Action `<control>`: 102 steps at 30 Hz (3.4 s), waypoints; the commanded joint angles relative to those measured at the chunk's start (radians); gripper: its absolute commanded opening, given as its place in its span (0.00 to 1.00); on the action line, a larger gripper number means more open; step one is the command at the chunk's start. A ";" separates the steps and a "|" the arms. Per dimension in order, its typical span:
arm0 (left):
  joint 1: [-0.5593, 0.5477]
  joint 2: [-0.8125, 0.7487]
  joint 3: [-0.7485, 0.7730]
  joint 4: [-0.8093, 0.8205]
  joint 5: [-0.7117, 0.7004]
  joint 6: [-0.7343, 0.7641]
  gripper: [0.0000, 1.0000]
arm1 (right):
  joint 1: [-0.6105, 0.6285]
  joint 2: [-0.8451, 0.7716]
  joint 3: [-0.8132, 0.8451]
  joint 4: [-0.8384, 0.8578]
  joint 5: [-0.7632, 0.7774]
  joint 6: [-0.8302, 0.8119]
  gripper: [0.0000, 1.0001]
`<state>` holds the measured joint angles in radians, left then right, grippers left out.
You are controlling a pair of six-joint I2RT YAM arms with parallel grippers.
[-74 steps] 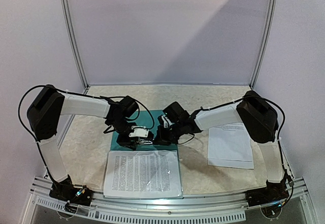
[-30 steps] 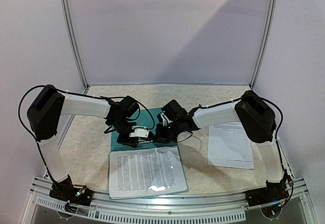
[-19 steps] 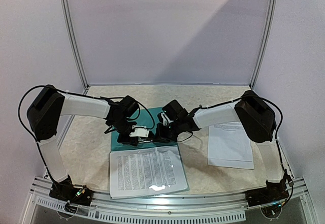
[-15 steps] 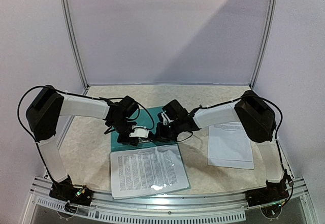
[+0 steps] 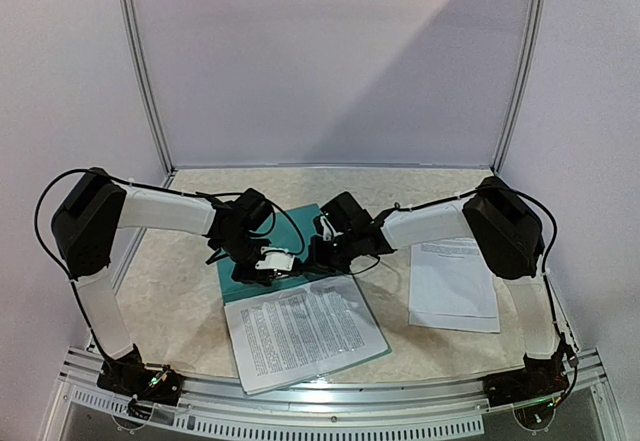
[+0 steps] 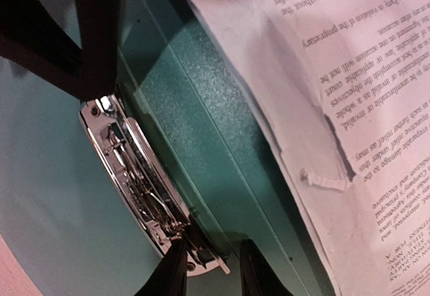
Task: Put the files into the folder
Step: Open the spring clip on the folder with some files.
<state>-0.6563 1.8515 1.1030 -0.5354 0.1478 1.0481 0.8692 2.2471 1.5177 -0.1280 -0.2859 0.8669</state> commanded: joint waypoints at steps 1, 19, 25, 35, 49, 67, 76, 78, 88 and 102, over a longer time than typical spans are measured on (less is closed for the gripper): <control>-0.020 0.024 -0.028 -0.042 0.015 0.010 0.28 | -0.038 0.060 -0.017 -0.155 0.133 -0.006 0.00; 0.058 0.061 0.208 -0.111 0.136 -0.177 0.41 | -0.026 0.193 -0.092 -0.167 0.150 0.051 0.00; 0.049 0.154 0.335 -0.182 0.099 -0.159 0.40 | -0.032 0.174 -0.087 -0.065 0.095 0.092 0.00; 0.075 0.202 0.340 -0.200 0.060 -0.129 0.37 | 0.001 0.134 -0.187 0.015 0.082 0.156 0.00; 0.114 0.189 0.299 -0.219 0.071 -0.245 0.32 | 0.094 0.041 -0.298 0.067 0.062 0.232 0.00; 0.072 0.343 0.441 -0.422 0.077 -0.181 0.32 | 0.064 0.034 -0.299 0.110 0.035 0.248 0.00; 0.027 0.354 0.396 -0.351 -0.022 -0.147 0.28 | 0.031 0.043 -0.275 0.152 0.036 0.236 0.00; 0.011 0.340 0.350 -0.296 -0.068 -0.124 0.28 | 0.025 0.050 -0.276 0.152 0.055 0.240 0.00; 0.007 0.323 0.315 -0.251 -0.083 -0.117 0.25 | 0.005 0.056 -0.227 0.172 0.061 0.199 0.00; 0.003 0.313 0.295 -0.222 -0.096 -0.120 0.23 | -0.005 0.038 -0.168 0.107 -0.002 0.102 0.00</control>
<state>-0.6285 2.0861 1.4620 -0.7666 0.0910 0.9112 0.8799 2.2311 1.3449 0.1772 -0.3481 1.0573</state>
